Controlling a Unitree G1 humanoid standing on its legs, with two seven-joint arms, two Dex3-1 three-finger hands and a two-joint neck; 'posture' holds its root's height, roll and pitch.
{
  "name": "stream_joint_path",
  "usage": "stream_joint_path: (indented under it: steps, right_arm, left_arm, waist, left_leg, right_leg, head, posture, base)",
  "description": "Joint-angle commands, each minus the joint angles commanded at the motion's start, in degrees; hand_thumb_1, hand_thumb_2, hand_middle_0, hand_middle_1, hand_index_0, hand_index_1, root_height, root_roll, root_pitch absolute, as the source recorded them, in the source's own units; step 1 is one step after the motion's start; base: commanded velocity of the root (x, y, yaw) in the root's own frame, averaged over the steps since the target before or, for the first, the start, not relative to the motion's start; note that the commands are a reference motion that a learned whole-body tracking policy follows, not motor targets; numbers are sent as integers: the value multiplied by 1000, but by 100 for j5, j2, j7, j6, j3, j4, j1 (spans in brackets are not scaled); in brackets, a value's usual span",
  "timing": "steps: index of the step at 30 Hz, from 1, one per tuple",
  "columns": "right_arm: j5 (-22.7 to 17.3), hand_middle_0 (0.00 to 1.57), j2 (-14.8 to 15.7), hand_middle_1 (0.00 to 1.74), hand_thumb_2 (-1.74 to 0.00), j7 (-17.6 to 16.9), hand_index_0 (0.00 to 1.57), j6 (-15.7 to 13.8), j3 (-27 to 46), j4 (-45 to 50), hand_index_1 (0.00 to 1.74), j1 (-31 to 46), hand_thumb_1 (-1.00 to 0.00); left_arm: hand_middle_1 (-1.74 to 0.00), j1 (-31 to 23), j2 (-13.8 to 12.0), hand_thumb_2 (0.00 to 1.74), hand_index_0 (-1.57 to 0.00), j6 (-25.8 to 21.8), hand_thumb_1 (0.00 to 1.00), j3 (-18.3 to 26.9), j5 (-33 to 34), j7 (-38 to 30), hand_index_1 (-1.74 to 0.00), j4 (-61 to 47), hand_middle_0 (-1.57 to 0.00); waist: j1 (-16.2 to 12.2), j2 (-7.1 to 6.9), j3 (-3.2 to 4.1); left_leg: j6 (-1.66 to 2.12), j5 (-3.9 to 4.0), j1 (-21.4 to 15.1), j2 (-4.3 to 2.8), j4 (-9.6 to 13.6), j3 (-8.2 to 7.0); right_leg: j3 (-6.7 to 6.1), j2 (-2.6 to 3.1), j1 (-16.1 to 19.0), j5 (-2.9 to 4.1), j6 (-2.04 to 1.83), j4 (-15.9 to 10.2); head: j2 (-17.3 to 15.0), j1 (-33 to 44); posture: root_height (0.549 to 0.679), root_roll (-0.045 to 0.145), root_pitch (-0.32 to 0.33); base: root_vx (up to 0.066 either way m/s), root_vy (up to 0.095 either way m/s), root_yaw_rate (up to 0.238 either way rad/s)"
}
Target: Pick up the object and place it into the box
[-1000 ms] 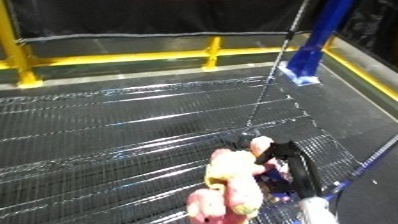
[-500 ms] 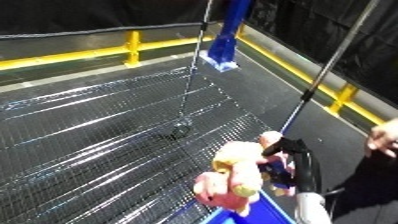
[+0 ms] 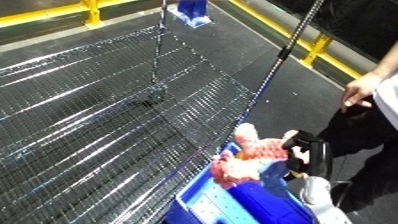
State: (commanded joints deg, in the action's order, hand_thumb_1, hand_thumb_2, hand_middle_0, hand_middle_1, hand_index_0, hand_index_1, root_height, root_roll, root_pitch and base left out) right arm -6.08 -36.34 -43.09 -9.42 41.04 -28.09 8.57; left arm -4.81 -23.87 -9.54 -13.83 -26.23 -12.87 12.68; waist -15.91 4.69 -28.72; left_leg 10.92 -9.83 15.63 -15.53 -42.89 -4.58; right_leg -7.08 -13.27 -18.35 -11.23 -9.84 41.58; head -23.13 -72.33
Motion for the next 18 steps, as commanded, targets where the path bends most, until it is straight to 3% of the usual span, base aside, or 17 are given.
stream_joint_path:
  steps: [4, 8, 14, 18]
  right_arm:
    - [-678, 785, 113, 870, -870, 130, 785, -297, 70, -539, 870, -194, -500]
    - [-1191, 471, 23, 522, -522, 371, 471, -406, 36, -1074, 522, -246, -300]
    - [-1341, 0, -75, 0, 0, 513, 0, -442, -57, -1442, 0, -280, 0]
    - [-1241, 0, -82, 0, 0, 571, 0, -435, -170, -1372, 0, -245, 0]
  left_arm:
    - [-1740, 18, -32, 1740, -1570, -50, 1000, -23, -2, 11, -1740, 15, -1570]
    - [-1740, 11, -88, 1740, -1570, -61, 1000, -15, 17, 44, -1740, 10, -1570]
    - [-1740, -37, -128, 1740, -1570, -71, 1000, 26, 43, 64, -1740, -66, -1570]
    - [-1740, -91, -123, 1740, -1570, -68, 1000, 71, 50, 79, -1740, -120, -1570]
  waist:
    - [-17, 7, 9]
    - [6, -9, 21]
    - [58, -13, 36]
    - [100, -16, 49]
  left_leg:
    - [24, 12, 10, -9, 1, -14]
    - [38, 33, 11, -18, 20, -21]
    - [46, 73, 6, -16, 88, -21]
    - [46, 99, -8, -11, 142, -28]
  right_leg:
    - [6, 9, -1, 36, 6, -38]
    - [19, 24, 1, 52, 6, -65]
    - [33, 38, 23, 44, 4, -129]
    - [38, 47, 32, 33, -1, -167]
  head:
    - [-48, 75]
    - [-114, 129]
    - [-176, 225]
    - [-267, 313]
  posture:
    - [622, 65, -209]
    - [622, 64, -207]
    - [624, 65, -202]
    - [625, 65, -198]
  base:
    - [-8, -4, -13]
    - [-3, -14, -13]
    - [3, -8, -8]
    - [9, -3, 1]
